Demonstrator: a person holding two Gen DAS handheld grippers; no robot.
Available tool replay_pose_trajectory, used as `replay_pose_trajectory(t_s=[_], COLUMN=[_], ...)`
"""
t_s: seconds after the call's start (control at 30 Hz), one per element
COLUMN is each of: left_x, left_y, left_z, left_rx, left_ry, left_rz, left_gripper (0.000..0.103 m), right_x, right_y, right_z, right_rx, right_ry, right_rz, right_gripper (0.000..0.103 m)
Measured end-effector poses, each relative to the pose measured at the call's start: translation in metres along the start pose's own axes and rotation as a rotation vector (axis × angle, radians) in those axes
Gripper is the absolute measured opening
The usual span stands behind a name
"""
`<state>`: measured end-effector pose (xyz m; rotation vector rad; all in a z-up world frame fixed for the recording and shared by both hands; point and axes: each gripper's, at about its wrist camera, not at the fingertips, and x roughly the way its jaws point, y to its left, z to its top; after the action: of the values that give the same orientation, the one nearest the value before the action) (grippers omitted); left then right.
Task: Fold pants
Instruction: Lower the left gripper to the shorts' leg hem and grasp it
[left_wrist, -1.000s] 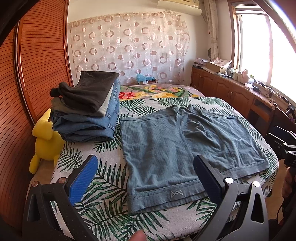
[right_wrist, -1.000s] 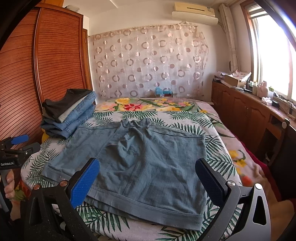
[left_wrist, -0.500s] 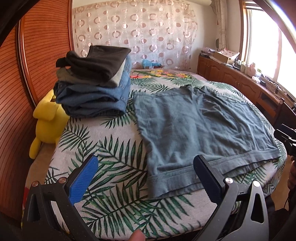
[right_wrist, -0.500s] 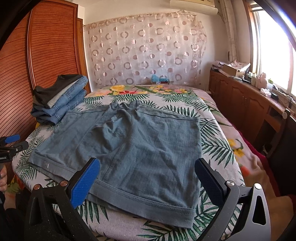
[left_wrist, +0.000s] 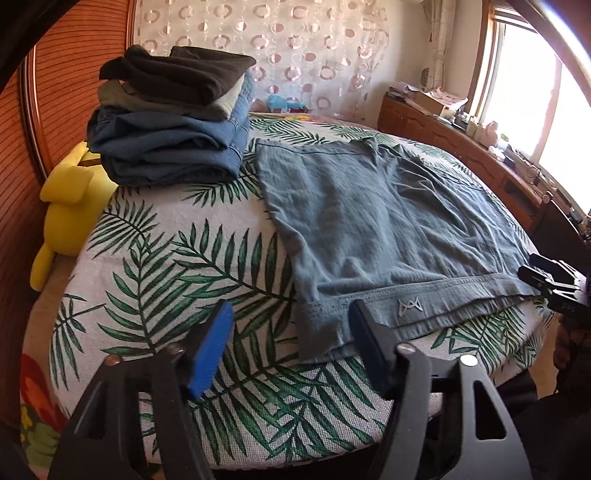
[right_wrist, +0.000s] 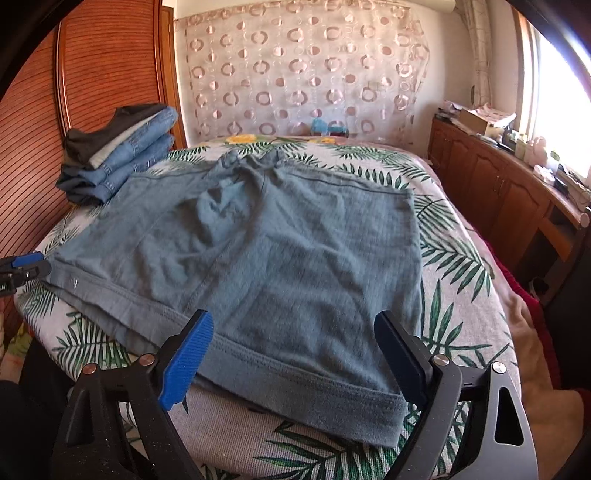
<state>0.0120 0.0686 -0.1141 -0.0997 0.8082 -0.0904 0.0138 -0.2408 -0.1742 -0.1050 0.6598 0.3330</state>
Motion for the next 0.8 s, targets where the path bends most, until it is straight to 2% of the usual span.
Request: replay_pose_trajectory(t_s=[0.27,0.5,0.53,0.57,0.8], left_x=[0.001,0.002,0.002,0.002,-0.01], left_y=[-0.001,-0.003,-0.004,-0.005,-0.01], left_z=[-0.007,-0.008,-0.008,-0.008,-0.003], left_rx=[0.004,0.015,0.021,0.025,0.037], left_ry=[0.01,0.0,-0.001,0.0,-0.028], left_rz=[-0.05,-0.038,-0.04,-0.05,-0.078], left_gripper=[0.035,0.034,0.03,0.021,0.01], right_x=[-0.012,-0.022,-0.02,-0.024,-0.014], right_y=[-0.011,-0.014,-0.015,-0.016,-0.013], right_z=[-0.002,-0.008,-0.009,-0.011,-0.005], right_rx=[-0.003,0.0,0.0,-0.001,-0.008], right_ry=[0.024,0.015,0.012,0.011,0.005], right_rz=[0.014,0.02,0.02,0.02,0.02], right_gripper=[0.086,0.086,0.086,0.086,0.086])
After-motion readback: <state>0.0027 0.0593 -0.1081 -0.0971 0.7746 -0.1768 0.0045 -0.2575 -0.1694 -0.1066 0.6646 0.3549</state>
